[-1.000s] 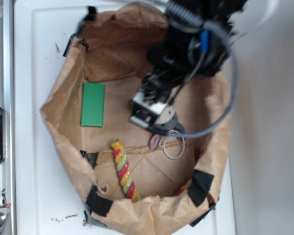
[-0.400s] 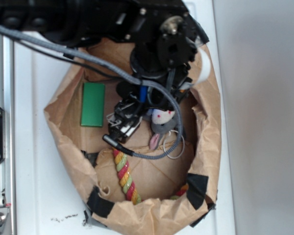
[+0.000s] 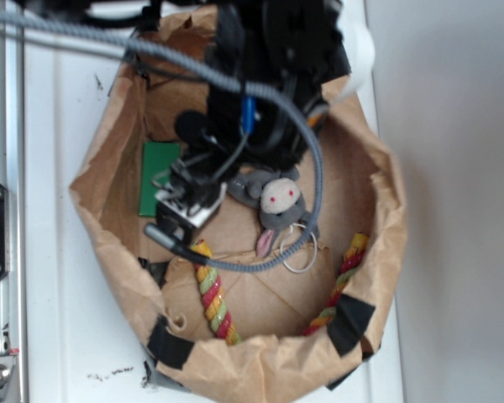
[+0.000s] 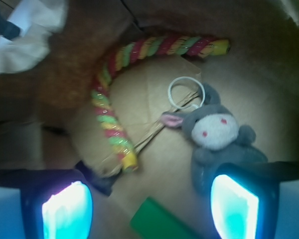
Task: Grab the gray animal.
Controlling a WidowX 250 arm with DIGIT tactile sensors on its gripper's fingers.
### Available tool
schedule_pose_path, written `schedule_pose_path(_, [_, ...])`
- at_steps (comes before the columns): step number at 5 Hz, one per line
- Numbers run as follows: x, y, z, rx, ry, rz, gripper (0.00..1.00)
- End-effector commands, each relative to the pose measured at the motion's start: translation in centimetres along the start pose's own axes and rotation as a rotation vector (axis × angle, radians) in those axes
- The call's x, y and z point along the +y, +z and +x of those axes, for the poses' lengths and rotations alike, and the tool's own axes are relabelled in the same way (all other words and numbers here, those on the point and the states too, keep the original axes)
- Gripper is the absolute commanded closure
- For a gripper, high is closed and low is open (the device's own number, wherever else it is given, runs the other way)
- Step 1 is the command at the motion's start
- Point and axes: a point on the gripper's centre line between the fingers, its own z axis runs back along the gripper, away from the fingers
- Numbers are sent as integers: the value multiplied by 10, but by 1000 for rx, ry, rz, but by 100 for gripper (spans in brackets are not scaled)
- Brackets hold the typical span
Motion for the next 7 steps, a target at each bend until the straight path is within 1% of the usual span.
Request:
schedule_pose_path(1, [7,-10,4,-52,-24,144,0])
schedule_pose_path(2, [24,-22,21,-71,15,196,0])
schedule_pose_path(3, [41,-24,39,-88,65,226,0])
schedule_pose_path(4, [41,-45,40,-38,52,267,0])
schedule_pose_path(5, [44,-75,35,67,2,295,0])
schedule_pose_path(6, [30,-83,-6,108,-27,324,0])
schedule_pose_path(7, [38,-85,-3,84,23,362,100])
